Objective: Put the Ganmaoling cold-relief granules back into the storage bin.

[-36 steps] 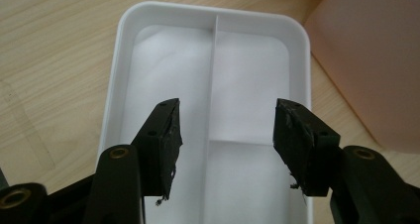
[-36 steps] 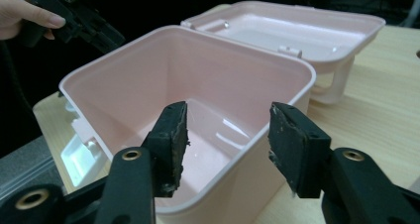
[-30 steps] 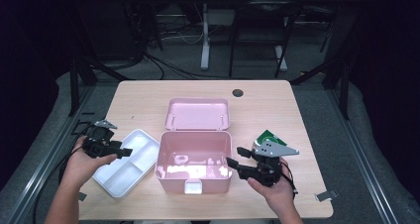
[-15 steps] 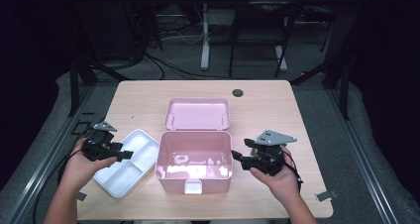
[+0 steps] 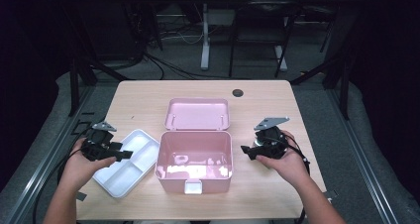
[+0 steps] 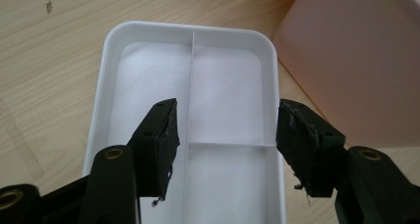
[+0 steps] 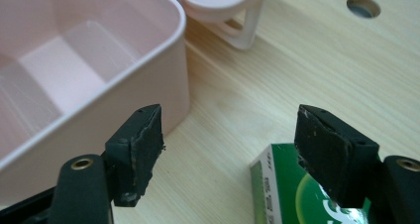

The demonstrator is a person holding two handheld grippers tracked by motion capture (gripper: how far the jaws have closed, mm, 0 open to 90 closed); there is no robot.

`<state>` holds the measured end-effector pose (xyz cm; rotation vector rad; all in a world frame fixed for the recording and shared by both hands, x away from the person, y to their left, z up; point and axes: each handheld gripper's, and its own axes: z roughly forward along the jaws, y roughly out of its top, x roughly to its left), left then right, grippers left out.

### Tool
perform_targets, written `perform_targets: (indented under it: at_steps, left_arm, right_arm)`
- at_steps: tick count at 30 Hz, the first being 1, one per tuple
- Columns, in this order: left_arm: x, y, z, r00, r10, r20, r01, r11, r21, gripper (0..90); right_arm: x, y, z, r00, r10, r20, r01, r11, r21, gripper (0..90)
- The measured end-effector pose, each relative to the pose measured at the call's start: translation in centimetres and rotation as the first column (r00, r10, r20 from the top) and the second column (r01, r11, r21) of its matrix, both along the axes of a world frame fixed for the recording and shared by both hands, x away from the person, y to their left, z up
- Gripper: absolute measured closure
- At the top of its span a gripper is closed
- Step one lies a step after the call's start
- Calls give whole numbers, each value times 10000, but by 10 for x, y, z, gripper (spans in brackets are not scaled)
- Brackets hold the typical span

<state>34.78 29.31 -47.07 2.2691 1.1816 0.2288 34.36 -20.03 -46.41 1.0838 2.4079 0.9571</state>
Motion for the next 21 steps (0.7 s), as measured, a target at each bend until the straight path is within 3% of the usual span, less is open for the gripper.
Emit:
perform_targets:
  at_steps: [3, 4, 9, 11, 12, 15, 21]
  left_arm:
    - [0, 1, -1, 10000, 3, -15, -3, 10000, -1, 419]
    - [0, 1, -1, 10000, -10, -38, 10, 10000, 17, 418]
    - [-1, 0, -1, 10000, -42, -31, 42, 10000, 25, 413]
    - [0, 0, -1, 10000, -37, -45, 37, 10000, 23, 409]
    - [0, -1, 0, 10000, -23, -46, 23, 10000, 46, 408]
    - [0, -1, 1, 10000, -8, -27, 8, 9999, 119, 403]
    - [-3, -2, 4, 10000, -51, 64, 51, 9999, 119, 402]
  right_arm:
    - [6, -1, -1, 9993, -47, -362, 35, 9995, -328, 257]
    - [11, -2, 0, 9976, -41, -694, 6, 9987, -507, 251]
    - [18, -3, 6, 9945, -164, -1030, 55, 9944, -1053, 249]
    - [22, -4, 8, 9912, -397, -1266, 210, 9891, -1458, 245]
    - [25, -5, 8, 9878, -390, -1506, 177, 9899, -1406, 241]
    - [32, -7, 11, 9828, -660, -1723, 328, 9814, -1891, 238]
    - [43, -13, 17, 9725, -944, -2129, 437, 9719, -2311, 221]
